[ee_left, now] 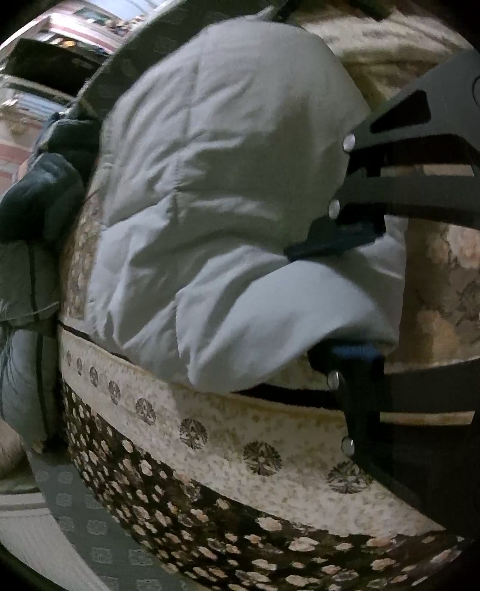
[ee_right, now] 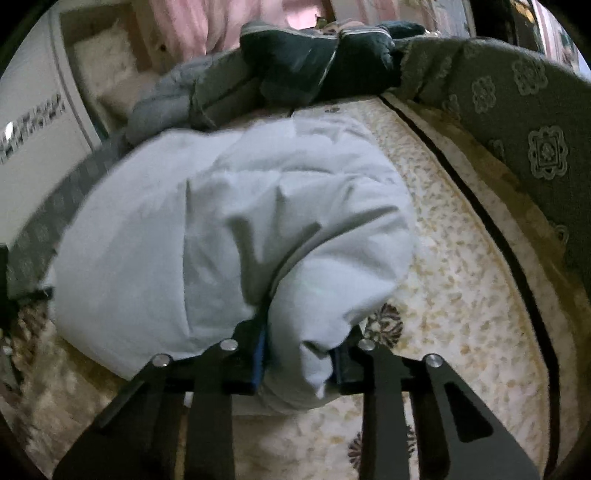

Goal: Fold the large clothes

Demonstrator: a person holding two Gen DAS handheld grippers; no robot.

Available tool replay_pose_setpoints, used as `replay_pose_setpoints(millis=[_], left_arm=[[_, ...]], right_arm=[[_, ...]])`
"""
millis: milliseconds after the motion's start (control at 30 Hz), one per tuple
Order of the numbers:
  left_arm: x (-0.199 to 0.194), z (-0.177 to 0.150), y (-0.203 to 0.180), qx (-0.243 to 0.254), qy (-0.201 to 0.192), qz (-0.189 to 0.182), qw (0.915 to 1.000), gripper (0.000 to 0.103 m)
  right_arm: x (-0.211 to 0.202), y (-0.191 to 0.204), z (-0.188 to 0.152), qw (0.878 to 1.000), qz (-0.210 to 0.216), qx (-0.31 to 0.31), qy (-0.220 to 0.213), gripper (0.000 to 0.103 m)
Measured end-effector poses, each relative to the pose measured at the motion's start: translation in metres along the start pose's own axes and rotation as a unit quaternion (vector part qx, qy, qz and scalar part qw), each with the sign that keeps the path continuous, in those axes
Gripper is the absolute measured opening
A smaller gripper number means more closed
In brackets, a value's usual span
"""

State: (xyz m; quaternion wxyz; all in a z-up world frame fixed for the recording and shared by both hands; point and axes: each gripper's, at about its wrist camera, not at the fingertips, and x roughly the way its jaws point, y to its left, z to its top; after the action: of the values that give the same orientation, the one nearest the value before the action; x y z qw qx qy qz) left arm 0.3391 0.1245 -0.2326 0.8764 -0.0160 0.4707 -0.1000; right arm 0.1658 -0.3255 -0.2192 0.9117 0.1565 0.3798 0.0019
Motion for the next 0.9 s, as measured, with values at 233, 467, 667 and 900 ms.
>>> replay_pose_setpoints(millis=[233, 467, 667, 900], left_arm=[[-0.026, 0.037, -0.009, -0.003, -0.025, -0.008, 0.9997, 0.025], [-0.032, 0.075, -0.031, 0.024, -0.027, 0.005, 0.9993, 0.023], [-0.028, 0.093, -0.047, 0.02, 0.004, -0.03, 0.9993, 0.016], [-0.13, 0.069, -0.092, 0.035, -0.055, -0.088, 0.994, 0.004]], right_arm=[[-0.013, 0.009, 0.045, 0.999, 0.015, -0.009, -0.027, 0.022], [-0.004, 0.023, 0.08, 0.999, 0.005, -0.035, -0.016, 0.021], [-0.006, 0.021, 0.104, 0.999, 0.045, -0.008, -0.006, 0.017], [-0.127, 0.048, 0.099, 0.989, 0.08, -0.093, -0.078, 0.015]])
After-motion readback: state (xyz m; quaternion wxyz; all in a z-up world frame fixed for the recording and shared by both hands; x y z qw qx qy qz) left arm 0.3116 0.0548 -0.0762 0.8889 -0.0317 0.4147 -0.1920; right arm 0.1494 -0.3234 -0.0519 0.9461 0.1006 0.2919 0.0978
